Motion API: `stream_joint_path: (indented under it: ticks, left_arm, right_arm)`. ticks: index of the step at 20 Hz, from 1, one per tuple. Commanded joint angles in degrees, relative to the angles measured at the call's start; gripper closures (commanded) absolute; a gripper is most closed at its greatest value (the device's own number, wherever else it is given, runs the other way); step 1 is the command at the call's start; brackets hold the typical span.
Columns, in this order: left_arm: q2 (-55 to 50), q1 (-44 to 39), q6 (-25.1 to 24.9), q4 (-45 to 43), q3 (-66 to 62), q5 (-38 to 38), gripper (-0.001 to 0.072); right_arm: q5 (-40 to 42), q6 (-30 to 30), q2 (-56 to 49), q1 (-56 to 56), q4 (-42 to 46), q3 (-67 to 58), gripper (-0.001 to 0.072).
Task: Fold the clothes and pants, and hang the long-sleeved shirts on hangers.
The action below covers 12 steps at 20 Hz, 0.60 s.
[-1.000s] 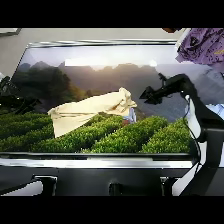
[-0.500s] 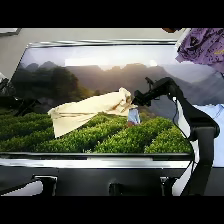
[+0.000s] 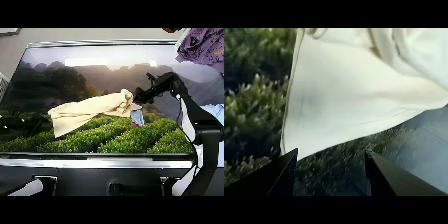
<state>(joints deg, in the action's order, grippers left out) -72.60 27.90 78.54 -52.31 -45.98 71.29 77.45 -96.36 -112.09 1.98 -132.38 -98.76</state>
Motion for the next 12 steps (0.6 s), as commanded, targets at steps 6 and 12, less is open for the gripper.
stream_joint_path:
  ticks: [6,12]
  left_arm:
    - [0.13,0.46,-3.61,3.41,9.55,-6.45,0.0229]
    - [-2.78,-1.53,-3.58,3.48,9.53,-9.57,0.0229]
  right_arm:
    - [1.25,2.78,2.80,0.07,0.44,-0.07,0.0680]
    - [2.12,2.78,4.35,0.07,0.46,-0.07,0.0680]
